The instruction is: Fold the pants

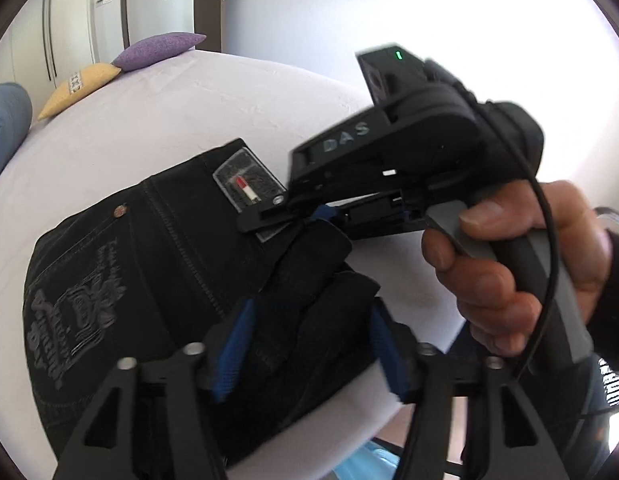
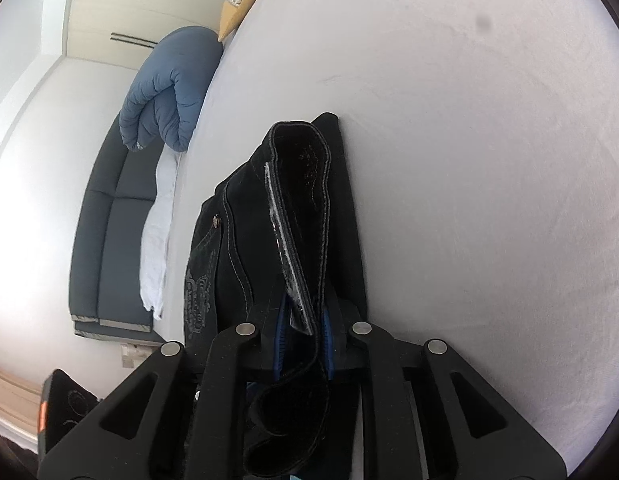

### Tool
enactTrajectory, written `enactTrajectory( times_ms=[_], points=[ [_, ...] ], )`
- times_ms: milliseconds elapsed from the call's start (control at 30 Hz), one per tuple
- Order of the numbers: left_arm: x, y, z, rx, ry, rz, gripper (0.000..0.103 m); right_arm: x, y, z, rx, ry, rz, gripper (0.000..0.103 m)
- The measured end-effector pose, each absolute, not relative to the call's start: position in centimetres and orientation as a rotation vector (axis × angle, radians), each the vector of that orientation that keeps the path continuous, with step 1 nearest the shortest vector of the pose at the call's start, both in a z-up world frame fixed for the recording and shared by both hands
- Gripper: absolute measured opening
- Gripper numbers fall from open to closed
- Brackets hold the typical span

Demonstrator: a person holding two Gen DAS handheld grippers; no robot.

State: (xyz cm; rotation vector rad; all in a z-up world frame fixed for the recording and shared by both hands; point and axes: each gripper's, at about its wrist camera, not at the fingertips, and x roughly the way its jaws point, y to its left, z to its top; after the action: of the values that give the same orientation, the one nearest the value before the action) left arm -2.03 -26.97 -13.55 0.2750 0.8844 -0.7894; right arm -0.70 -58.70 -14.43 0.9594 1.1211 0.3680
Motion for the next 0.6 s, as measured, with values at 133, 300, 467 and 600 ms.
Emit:
enactTrajectory(
  times_ms=[133,300,467,600],
  points=[
    [-2.8,-21.8,-9.7,0.134,0.846,-0.785,0.079,-2.9,-60.6,-12.2,0.924,1.074,0.258,0.018],
    [0.5,-16.7,-8.0,0.035,0.838,-0.695,0.078,-3.6,-60.6,-7.5,0.952,0.954,0.337,0.018],
    [5.0,-14.7,-10.6,-0.033,0.927,-0.691,0.061,-1.9,-53.8,-7.2,0.804,1.052,0.529,0.018],
    [5.3,-14.3,-15.0,-0.062,1.02,-0.689,0.054,-2.6,-53.2,-13.2,0.802,1.216,0.447,0.013]
  ],
)
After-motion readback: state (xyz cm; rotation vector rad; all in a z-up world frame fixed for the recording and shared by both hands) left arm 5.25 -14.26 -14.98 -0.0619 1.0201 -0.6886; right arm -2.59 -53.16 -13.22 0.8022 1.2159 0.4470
